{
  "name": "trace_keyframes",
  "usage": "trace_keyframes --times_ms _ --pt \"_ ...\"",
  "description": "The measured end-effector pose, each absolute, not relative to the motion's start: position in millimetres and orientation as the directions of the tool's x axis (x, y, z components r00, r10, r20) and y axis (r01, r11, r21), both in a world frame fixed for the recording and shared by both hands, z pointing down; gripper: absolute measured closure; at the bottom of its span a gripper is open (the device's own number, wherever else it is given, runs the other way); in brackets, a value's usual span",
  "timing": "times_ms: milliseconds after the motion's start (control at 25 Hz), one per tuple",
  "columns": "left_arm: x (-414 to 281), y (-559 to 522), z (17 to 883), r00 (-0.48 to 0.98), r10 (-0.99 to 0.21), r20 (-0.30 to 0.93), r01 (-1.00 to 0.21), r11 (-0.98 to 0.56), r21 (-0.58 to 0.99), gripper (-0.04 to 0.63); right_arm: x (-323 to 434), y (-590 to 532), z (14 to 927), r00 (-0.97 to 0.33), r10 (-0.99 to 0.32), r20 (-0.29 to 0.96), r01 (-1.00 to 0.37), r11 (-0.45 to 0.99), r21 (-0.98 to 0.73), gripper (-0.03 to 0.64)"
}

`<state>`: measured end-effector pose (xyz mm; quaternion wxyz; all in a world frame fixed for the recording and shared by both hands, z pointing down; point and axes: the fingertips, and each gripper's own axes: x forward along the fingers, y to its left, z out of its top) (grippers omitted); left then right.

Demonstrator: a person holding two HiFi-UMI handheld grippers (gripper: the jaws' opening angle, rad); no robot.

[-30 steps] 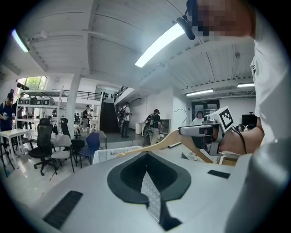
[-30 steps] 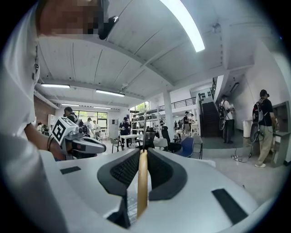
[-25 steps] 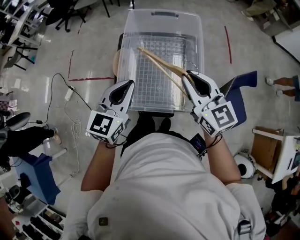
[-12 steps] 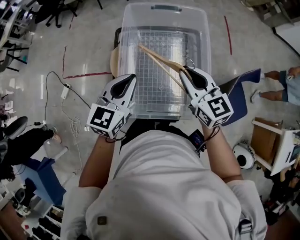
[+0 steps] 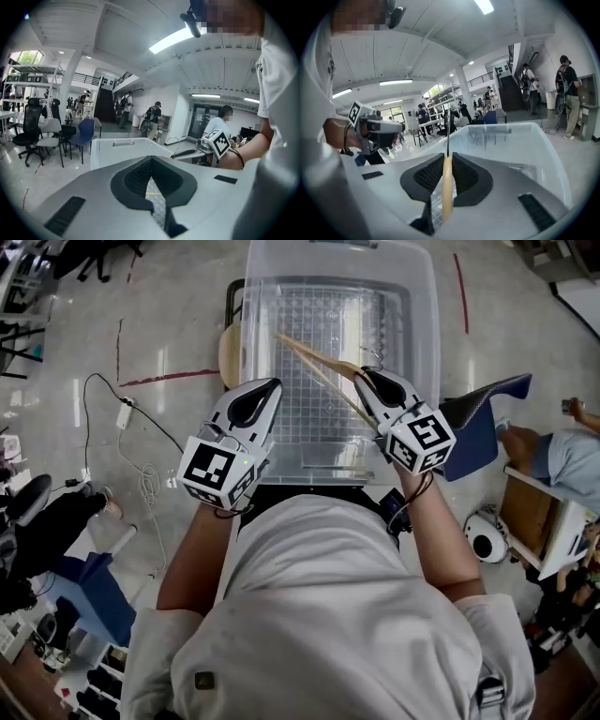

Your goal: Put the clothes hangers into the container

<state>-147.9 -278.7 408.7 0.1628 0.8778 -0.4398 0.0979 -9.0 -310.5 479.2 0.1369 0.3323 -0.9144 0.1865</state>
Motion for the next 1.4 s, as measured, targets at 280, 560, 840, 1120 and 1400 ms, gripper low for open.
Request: trace_keyframes --times_ms 280,560,840,1120,1400 --pt "-141.9 -296.8 437.6 0.606 -0.717 0.344 -0.795 -0.558 0.237 0.578 -6.6 -323.6 566.0 -0.714 -0.492 0.497 -0.67 0.686 -0.283 0.554" --pt "-130.6 -300.5 459.9 0.621 -0.69 0.372 -0.784 -0.559 0.27 0.578 -1.8 -309.4 647.0 -0.756 -0.333 0.563 -0.615 0.655 -0.438 0.552" --pt "-143.7 -300.4 475.1 0.636 -0.67 0.383 -0.771 -0.566 0.291 0.578 -12.6 -312.9 687.0 -0.745 -0.315 0.588 -0.629 0.626 -0.461 0.549" --pt "-136.9 -300.5 481.6 0.653 -0.652 0.385 -0.757 -0.582 0.297 0.577 -0.6 -318.2 716.1 -0.709 -0.291 0.642 -0.665 0.579 -0.472 0.546" --pt "-135.7 -309.9 485.7 0.662 -0.642 0.387 -0.749 -0.592 0.298 0.578 23.6 -349.6 741.5 -0.616 -0.359 0.701 -0.761 0.501 -0.412 0.522"
